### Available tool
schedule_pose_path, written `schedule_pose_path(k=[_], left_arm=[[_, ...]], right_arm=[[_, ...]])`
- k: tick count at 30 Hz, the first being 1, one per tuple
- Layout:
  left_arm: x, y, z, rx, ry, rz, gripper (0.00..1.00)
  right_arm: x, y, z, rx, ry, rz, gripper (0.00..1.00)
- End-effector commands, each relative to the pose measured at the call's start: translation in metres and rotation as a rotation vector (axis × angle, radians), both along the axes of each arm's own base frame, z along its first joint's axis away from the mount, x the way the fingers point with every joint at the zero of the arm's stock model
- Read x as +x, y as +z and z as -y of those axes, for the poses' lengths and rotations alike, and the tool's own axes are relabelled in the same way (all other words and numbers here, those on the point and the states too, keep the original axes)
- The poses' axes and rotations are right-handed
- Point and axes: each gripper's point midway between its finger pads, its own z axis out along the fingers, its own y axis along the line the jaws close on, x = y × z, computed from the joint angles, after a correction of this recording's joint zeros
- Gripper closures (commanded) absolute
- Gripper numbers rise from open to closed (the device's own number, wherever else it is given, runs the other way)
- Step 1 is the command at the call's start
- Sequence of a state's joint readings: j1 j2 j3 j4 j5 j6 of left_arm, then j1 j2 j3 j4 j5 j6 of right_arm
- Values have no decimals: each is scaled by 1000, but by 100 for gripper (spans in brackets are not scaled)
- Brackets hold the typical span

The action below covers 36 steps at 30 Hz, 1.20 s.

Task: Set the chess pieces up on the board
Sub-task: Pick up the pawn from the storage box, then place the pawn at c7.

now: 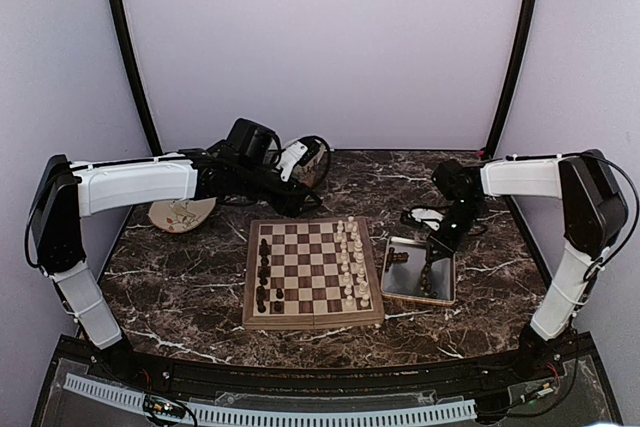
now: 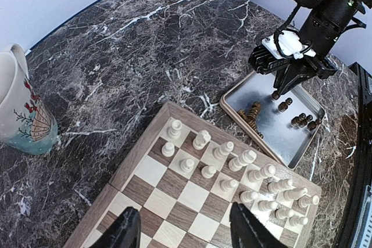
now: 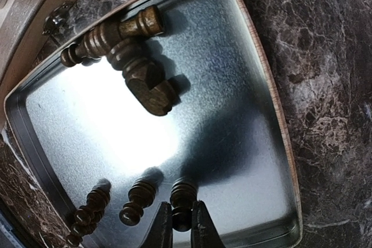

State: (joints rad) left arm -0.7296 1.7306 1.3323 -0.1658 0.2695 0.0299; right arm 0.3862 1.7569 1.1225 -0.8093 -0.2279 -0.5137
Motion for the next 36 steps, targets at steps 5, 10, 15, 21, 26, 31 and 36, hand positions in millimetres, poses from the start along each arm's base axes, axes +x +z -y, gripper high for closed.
schedule_pose_path(k=[5,10,15,21,26,31,36], left_arm=[[-6,18,1,-30,-16,14,45],[-8,21,2,-34,-20,16,45],[-3,30,-5,-24,18,56,45],[23,48,-42,33,211,169,45],[46,77,-90,-12,400,236,45],[57,93,-123,-46,498,265,45],[56,103,-130,-56,516,289,45]], right_arm=[[16,38,-15,93,9,30,95],[18,54,-24,151,19,13,95],[27,84,-43,194,52,64,94],[26,119,-95,180,215,165,94],[15,128,-151,157,356,209,94],[-5,123,-211,154,481,229,93],[-26,107,-261,155,581,204,93]])
